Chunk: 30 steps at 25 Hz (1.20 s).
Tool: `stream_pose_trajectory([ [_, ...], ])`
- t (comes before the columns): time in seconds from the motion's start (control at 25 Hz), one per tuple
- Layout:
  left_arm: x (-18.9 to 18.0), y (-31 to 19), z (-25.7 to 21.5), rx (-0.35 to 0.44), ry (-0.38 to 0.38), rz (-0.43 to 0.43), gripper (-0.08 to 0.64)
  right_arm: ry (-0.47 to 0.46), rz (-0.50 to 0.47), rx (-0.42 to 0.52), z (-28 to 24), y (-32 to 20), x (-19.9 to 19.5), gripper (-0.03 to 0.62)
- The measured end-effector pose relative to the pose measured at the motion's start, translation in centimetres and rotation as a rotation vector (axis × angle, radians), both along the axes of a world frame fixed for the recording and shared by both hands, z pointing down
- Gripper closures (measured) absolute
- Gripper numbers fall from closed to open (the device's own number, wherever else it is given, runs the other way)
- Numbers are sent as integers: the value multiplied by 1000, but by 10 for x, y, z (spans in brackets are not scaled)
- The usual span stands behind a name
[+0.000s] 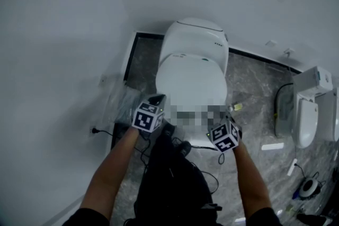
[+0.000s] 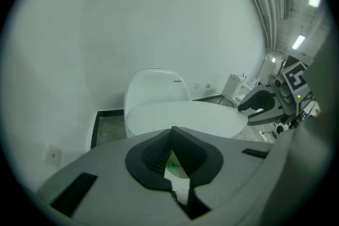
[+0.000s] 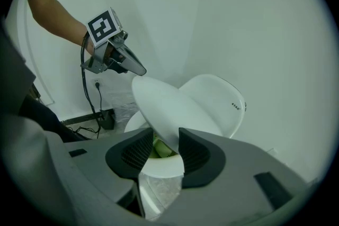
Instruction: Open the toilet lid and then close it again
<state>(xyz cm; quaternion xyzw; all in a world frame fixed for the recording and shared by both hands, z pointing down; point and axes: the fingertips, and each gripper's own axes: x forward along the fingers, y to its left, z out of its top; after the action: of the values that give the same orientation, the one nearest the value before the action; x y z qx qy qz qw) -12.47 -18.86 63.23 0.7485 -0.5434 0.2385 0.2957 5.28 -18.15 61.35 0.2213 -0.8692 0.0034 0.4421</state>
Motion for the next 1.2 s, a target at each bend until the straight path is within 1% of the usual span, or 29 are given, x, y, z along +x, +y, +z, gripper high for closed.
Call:
stream_pose_trajectory([
  [0.12, 2, 5, 6, -6, -13, 4, 552, 6, 9, 22, 3, 6, 2, 431],
  [0.2, 2, 7, 11, -13, -27, 8, 552, -7, 20, 17, 2, 11, 5, 431],
  [0.28, 2, 10, 16, -25, -30, 9, 552, -34, 40, -12, 2, 15, 10, 431],
  [0.36, 3, 14, 21, -38, -36, 9, 552, -69, 72, -66, 1, 17, 16, 433],
  [0.4, 3, 16, 24, -43, -38, 8, 552, -89, 91, -97, 0, 16, 18, 442],
  [0.48, 4, 19, 29, -52, -39, 6, 552, -132, 137, -149, 0, 12, 20, 501],
  [0.52, 4, 20, 32, -55, -38, 5, 552, -150, 164, -167, 1, 9, 20, 519],
  [0.6, 5, 23, 38, -63, -35, 4, 552, -174, 213, -194, 9, 3, 21, 576],
  [0.72, 6, 30, 47, -77, -35, 3, 552, -189, 245, -243, 27, 3, 20, 577],
  [0.88, 8, 38, 59, -89, -25, -3, 552, -186, 268, -297, 50, 11, 18, 578],
  [1.2, 8, 49, 87, -118, -17, -11, 552, -123, 300, -355, 85, 24, 18, 578],
])
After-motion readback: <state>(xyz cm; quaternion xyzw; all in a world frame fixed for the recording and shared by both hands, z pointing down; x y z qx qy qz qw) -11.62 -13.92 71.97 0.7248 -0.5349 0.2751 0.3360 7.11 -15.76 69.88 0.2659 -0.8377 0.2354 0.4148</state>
